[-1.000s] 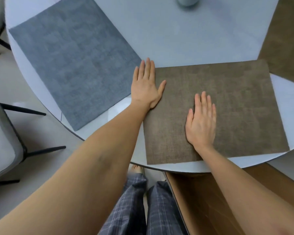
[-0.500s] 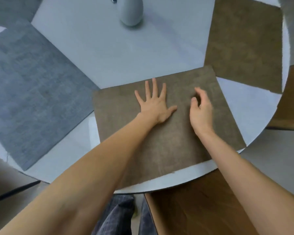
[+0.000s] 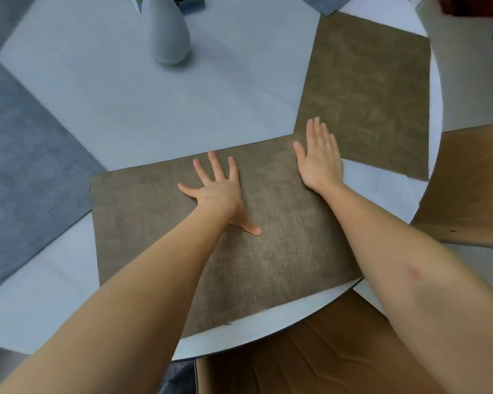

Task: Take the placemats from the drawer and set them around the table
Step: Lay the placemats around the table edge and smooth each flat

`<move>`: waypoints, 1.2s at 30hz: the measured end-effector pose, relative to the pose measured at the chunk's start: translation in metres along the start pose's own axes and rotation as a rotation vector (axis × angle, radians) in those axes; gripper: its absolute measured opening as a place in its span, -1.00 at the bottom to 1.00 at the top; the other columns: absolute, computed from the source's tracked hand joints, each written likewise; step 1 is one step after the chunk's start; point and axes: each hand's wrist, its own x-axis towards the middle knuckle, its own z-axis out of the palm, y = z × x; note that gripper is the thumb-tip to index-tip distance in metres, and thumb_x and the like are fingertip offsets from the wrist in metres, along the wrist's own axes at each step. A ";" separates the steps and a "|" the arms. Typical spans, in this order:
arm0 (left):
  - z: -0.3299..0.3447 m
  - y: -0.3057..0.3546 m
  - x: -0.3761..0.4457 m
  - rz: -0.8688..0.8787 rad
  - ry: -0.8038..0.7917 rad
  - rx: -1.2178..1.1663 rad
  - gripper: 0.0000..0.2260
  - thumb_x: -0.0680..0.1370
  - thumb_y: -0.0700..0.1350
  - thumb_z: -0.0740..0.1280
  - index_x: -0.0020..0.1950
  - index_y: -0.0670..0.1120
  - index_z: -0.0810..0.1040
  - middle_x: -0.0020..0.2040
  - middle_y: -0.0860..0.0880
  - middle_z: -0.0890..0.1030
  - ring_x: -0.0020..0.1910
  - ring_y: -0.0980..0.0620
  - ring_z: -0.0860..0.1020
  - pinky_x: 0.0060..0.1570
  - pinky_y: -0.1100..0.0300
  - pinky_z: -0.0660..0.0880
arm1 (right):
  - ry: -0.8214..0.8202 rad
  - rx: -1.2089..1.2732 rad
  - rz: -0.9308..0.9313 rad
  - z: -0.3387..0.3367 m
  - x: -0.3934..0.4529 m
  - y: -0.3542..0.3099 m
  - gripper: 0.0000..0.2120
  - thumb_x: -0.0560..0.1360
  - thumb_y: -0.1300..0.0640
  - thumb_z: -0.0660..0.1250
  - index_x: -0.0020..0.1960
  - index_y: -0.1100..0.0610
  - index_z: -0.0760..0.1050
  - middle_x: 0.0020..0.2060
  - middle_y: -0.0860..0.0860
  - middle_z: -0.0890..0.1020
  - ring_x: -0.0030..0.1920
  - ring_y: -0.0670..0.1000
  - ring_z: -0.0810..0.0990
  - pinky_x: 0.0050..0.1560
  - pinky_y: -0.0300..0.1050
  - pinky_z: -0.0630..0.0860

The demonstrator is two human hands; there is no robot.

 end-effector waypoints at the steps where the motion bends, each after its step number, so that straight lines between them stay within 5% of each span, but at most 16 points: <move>1: 0.000 0.001 -0.001 -0.002 0.003 -0.001 0.42 0.09 0.36 0.54 0.49 0.00 -0.48 0.46 -0.15 -0.52 0.45 -0.34 -0.41 0.28 -0.53 -0.07 | -0.004 -0.004 0.042 -0.002 -0.002 0.000 -0.41 0.65 -0.10 -0.14 0.56 0.18 -0.17 0.56 0.08 -0.12 0.55 0.01 -0.15 0.54 -0.07 -0.18; 7: 0.005 -0.002 -0.004 0.009 0.052 -0.039 0.40 0.09 0.34 0.56 0.51 0.02 -0.44 0.50 -0.12 -0.47 0.48 -0.30 -0.36 0.31 -0.49 -0.07 | 0.019 -0.018 -0.171 0.018 -0.059 -0.040 -0.39 0.64 -0.14 -0.14 0.57 0.16 -0.14 0.56 0.05 -0.07 0.55 -0.01 -0.12 0.54 -0.04 -0.19; 13: 0.010 -0.008 -0.010 0.049 0.084 -0.133 0.32 0.15 0.31 0.55 0.53 0.06 -0.38 0.52 -0.07 -0.42 0.50 -0.24 -0.35 0.34 -0.47 -0.14 | 0.020 0.019 0.006 0.013 -0.109 0.028 -0.44 0.65 -0.06 -0.13 0.56 0.15 -0.13 0.56 0.05 -0.06 0.55 -0.02 -0.10 0.54 -0.06 -0.17; 17: 0.043 -0.007 -0.039 0.138 0.263 -0.217 -0.12 0.46 0.15 0.41 0.59 -0.01 -0.06 0.59 -0.09 -0.16 0.55 -0.23 -0.15 0.41 -0.39 -0.03 | 0.010 -0.011 0.144 0.010 -0.150 0.030 -0.41 0.64 -0.07 -0.13 0.56 0.19 -0.17 0.56 0.11 -0.10 0.55 0.04 -0.16 0.55 0.00 -0.16; 20: 0.087 -0.006 -0.074 0.144 0.333 -0.192 -0.38 0.62 0.08 0.17 0.59 -0.01 -0.05 0.59 -0.07 -0.14 0.55 -0.22 -0.15 0.41 -0.40 -0.04 | 0.014 0.006 -0.041 0.015 -0.169 -0.017 -0.39 0.64 -0.10 -0.10 0.56 0.19 -0.15 0.55 0.12 -0.10 0.55 0.06 -0.15 0.54 -0.01 -0.18; 23: 0.115 -0.017 -0.097 0.119 0.275 -0.186 -0.34 0.62 0.17 0.12 0.59 0.02 -0.15 0.58 -0.04 -0.23 0.54 -0.21 -0.24 0.38 -0.41 -0.09 | -0.087 -0.016 -0.324 0.029 -0.187 -0.064 -0.41 0.61 -0.13 -0.19 0.56 0.11 -0.10 0.55 0.10 -0.07 0.55 0.06 -0.12 0.51 -0.03 -0.22; 26: 0.125 -0.030 -0.104 0.135 0.257 -0.166 -0.27 0.58 0.21 0.17 0.59 0.03 -0.18 0.58 -0.02 -0.26 0.54 -0.20 -0.25 0.39 -0.39 -0.08 | -0.119 -0.105 -0.415 0.032 -0.194 -0.057 -0.40 0.58 -0.15 -0.25 0.57 0.05 -0.07 0.56 0.05 -0.02 0.56 0.05 -0.07 0.53 0.00 -0.17; 32: 0.116 -0.033 -0.104 0.137 0.191 -0.204 -0.22 0.56 0.16 0.27 0.59 0.03 -0.14 0.58 -0.01 -0.24 0.54 -0.22 -0.24 0.37 -0.43 -0.09 | -0.095 -0.072 -0.079 0.014 -0.225 0.043 -0.42 0.61 -0.19 -0.26 0.56 0.02 -0.18 0.55 0.00 -0.13 0.54 -0.01 -0.19 0.54 -0.02 -0.17; 36: 0.112 -0.036 -0.107 0.156 0.176 -0.176 -0.22 0.56 0.14 0.27 0.59 0.02 -0.17 0.58 -0.03 -0.26 0.54 -0.22 -0.25 0.38 -0.41 -0.09 | -0.281 0.006 -0.014 -0.011 -0.245 0.066 -0.44 0.65 -0.09 -0.09 0.56 0.04 -0.21 0.55 -0.02 -0.17 0.54 -0.04 -0.19 0.52 -0.09 -0.13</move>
